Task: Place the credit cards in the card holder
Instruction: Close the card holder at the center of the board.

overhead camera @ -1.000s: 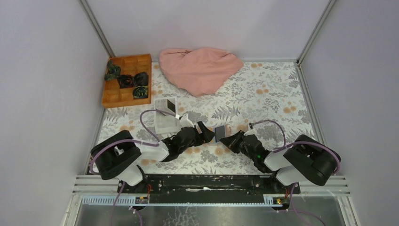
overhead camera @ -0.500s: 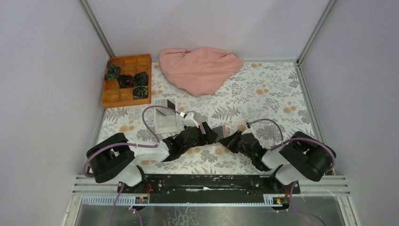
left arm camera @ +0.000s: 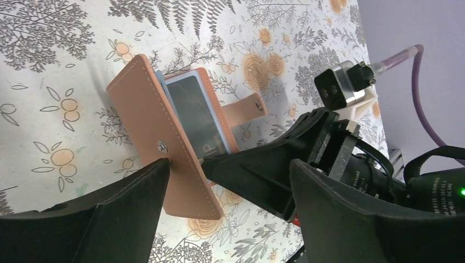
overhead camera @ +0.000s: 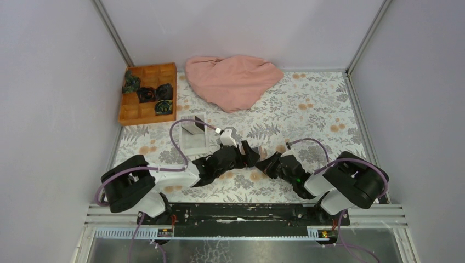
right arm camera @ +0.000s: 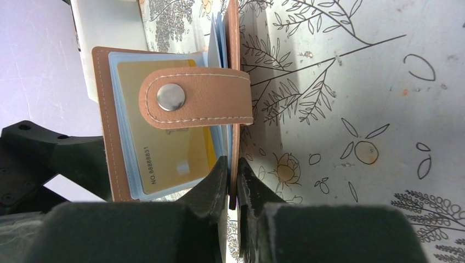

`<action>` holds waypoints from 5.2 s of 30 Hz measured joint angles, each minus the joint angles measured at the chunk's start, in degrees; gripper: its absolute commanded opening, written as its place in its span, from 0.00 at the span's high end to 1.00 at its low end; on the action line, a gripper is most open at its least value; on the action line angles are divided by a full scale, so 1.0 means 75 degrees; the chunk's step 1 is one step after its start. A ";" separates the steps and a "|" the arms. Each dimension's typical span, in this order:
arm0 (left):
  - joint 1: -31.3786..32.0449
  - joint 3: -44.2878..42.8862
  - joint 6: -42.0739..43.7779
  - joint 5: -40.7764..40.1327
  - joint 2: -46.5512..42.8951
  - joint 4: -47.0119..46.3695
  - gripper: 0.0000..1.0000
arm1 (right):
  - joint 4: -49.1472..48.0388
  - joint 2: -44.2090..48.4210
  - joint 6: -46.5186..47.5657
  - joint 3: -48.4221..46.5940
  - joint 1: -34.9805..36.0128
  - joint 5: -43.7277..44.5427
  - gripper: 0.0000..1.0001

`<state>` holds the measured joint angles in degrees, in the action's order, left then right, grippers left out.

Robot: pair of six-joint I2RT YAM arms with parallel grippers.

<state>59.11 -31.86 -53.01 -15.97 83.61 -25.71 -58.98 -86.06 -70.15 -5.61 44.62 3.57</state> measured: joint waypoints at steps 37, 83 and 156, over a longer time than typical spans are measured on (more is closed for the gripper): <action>0.0026 -0.1443 0.0134 0.0903 0.1358 0.0469 0.12 | -0.0525 -0.0501 -0.0233 0.0003 -0.0058 -0.0233 0.62; 0.0047 -0.1370 -0.0539 0.1043 0.1515 0.0175 0.12 | 0.0589 0.0915 -0.0052 0.0373 -0.0079 -0.0227 0.50; 0.0090 -0.0341 -0.1355 0.1402 0.1574 -0.0892 0.12 | 0.5015 0.5709 0.0251 0.0714 -0.0047 0.0740 0.56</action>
<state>59.79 -34.41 -63.18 -5.45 95.42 -32.40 -21.37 -43.24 -68.27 -0.25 44.27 9.13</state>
